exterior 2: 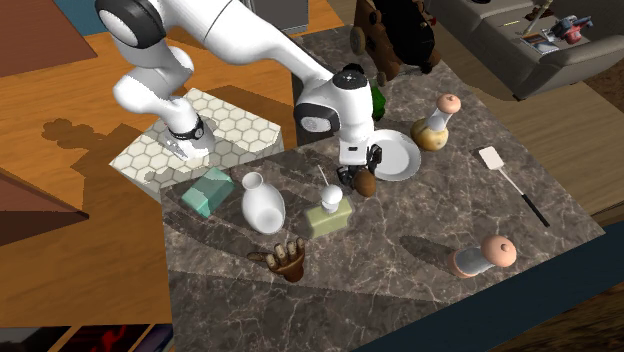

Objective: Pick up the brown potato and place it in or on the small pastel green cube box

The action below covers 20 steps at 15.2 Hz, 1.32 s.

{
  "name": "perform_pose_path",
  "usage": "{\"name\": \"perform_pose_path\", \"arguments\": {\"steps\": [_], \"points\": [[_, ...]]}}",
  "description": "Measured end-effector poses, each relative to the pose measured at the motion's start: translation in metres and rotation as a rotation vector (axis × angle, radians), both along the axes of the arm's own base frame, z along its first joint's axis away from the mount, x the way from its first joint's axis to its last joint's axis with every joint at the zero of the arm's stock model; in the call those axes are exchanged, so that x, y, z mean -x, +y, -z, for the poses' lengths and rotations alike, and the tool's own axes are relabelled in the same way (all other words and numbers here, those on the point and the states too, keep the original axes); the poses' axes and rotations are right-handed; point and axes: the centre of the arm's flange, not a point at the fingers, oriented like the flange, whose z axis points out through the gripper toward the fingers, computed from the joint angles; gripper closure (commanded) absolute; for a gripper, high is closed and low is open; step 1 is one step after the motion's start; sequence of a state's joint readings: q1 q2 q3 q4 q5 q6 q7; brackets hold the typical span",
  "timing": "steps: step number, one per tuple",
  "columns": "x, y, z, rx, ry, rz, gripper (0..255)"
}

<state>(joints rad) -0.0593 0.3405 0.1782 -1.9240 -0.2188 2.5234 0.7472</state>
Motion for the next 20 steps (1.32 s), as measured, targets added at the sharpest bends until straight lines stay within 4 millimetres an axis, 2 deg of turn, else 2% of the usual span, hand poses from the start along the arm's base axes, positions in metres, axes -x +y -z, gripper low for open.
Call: {"name": "perform_pose_path", "arguments": {"steps": [20], "points": [[0.001, 0.002, -0.105, 0.0, 0.0, 0.0, 255]]}}
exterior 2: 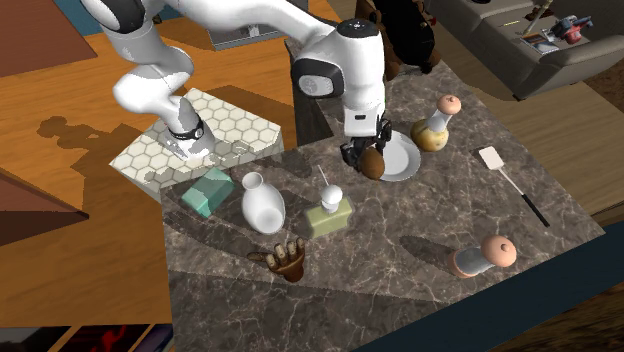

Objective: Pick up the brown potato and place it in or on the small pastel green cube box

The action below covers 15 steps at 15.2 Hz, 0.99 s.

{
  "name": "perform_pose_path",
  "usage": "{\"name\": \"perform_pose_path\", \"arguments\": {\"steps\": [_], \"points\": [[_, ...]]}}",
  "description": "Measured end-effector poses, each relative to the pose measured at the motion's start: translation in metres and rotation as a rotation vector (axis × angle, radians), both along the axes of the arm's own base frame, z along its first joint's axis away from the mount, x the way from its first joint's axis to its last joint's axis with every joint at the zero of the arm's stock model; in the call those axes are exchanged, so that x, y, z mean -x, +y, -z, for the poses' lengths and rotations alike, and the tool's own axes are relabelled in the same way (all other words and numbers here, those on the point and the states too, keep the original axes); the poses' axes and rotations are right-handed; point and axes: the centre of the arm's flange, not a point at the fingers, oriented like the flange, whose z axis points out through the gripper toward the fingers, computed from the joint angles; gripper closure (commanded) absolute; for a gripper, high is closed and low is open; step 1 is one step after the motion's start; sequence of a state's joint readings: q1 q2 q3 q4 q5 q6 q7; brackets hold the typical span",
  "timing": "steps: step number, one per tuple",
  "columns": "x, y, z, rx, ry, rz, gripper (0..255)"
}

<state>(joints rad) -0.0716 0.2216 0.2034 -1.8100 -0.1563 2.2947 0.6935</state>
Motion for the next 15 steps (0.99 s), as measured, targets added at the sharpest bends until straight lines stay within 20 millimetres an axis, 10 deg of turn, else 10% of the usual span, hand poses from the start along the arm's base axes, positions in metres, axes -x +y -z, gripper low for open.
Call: {"name": "perform_pose_path", "arguments": {"steps": [7, 15], "points": [[-0.001, -0.002, -0.034, 0.0, 0.0, 0.0, 255], [0.074, -0.055, -0.039, 0.0, 0.001, 0.001, 255]]}}
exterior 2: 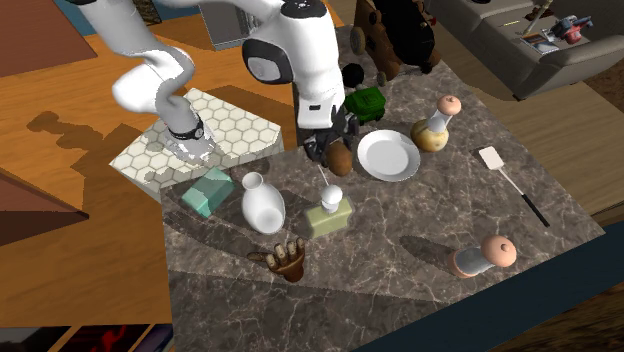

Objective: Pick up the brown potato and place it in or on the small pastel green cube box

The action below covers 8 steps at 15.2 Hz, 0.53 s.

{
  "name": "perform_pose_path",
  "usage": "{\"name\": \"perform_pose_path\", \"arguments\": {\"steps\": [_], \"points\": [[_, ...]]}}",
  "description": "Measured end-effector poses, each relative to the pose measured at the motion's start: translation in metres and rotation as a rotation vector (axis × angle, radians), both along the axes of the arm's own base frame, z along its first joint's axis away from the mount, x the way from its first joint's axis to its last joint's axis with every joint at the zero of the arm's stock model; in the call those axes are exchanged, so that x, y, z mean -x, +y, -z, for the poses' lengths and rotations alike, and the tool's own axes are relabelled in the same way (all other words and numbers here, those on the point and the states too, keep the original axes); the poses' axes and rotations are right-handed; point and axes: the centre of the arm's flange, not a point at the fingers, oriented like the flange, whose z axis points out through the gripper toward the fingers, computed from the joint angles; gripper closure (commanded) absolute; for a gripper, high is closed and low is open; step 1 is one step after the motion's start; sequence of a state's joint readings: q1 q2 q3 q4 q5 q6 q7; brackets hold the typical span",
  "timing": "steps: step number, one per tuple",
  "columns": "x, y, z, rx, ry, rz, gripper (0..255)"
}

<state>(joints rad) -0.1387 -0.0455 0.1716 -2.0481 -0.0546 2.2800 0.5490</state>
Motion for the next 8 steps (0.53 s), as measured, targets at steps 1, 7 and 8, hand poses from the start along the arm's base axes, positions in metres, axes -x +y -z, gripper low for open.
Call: {"name": "perform_pose_path", "arguments": {"steps": [1, 7, 8], "points": [[0.013, -0.009, -0.001, 0.0, 0.0, 0.0, 255], [0.075, -0.053, -0.001, 0.0, 0.0, 0.001, 255], [0.084, -0.059, -0.001, 0.0, 0.0, 0.0, 255]]}}
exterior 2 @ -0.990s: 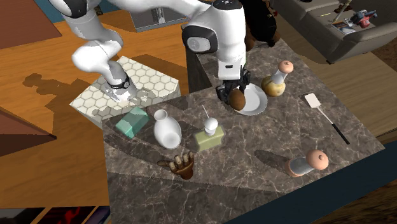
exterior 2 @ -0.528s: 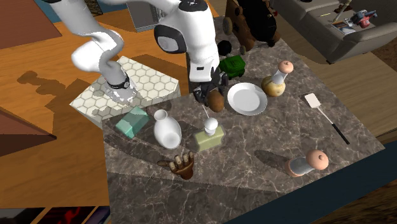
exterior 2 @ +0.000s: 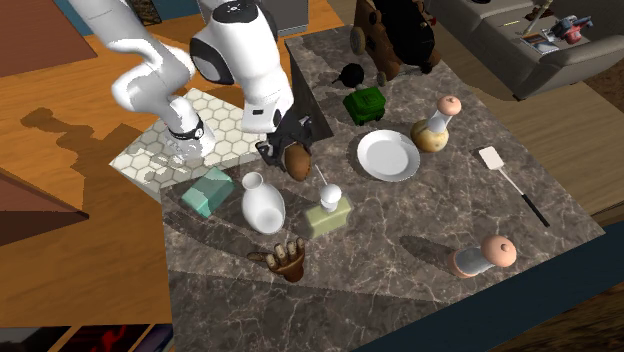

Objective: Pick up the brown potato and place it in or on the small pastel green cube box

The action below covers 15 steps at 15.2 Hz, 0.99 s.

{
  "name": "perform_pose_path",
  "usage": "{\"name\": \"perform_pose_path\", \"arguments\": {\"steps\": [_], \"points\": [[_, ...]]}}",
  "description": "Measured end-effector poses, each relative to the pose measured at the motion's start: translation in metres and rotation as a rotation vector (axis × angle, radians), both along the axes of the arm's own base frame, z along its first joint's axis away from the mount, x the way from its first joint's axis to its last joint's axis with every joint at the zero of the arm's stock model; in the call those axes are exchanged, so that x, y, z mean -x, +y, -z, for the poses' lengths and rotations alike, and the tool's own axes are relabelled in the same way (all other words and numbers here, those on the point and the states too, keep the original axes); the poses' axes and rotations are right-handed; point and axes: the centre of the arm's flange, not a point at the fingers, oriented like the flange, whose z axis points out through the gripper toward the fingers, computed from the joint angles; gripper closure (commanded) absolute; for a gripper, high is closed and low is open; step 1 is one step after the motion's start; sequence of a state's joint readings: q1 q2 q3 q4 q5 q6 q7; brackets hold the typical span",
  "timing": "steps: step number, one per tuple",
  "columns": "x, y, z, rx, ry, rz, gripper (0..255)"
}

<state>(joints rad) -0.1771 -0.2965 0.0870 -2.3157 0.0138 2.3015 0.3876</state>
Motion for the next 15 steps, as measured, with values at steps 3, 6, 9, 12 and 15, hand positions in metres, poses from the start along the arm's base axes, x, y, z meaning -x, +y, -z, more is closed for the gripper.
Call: {"name": "perform_pose_path", "arguments": {"steps": [3, 6, 9, 12, 15], "points": [[0.037, -0.023, 0.0, 0.0, 0.0, 0.0, 255], [0.069, -0.047, 0.002, 0.0, 0.0, 0.001, 255], [0.101, -0.066, 0.002, 0.0, 0.0, 0.0, 255], [0.133, -0.09, 0.003, 0.0, 0.0, 0.001, 255], [0.166, -0.114, 0.002, 0.0, -0.001, 0.001, 255]]}}
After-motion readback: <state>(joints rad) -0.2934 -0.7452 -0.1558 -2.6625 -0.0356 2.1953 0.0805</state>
